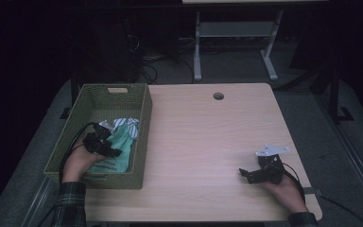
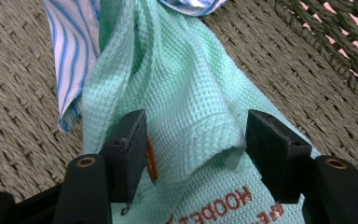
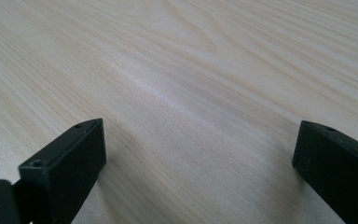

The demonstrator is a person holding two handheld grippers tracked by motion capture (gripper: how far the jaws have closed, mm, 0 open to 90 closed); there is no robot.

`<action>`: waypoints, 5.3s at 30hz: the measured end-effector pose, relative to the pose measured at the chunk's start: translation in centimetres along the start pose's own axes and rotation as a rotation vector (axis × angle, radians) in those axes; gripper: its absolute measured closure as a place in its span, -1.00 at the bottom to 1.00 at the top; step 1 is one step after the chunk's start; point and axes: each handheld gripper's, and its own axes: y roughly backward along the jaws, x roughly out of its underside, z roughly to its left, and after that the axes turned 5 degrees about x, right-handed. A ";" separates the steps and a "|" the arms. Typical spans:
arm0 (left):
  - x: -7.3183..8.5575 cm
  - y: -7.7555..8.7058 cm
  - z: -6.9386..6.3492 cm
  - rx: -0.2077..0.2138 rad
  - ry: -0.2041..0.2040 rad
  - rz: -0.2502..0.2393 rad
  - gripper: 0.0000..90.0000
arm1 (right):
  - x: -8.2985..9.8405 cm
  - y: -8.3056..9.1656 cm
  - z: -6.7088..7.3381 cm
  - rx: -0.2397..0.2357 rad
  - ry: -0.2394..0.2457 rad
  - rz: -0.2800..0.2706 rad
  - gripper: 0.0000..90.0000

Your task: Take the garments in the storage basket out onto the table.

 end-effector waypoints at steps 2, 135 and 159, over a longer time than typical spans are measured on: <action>0.0 -0.1 0.0 0.000 0.004 0.008 -0.08 | 0.0 0.0 0.0 0.000 -0.001 0.000 -0.95; -10.4 15.0 -8.1 0.419 -0.159 -0.729 0.85 | 0.0 0.0 0.0 0.004 -0.007 0.003 -0.95; -13.9 10.5 -12.7 0.502 -0.234 -0.682 0.85 | 0.0 0.0 0.1 0.001 -0.008 0.003 -0.95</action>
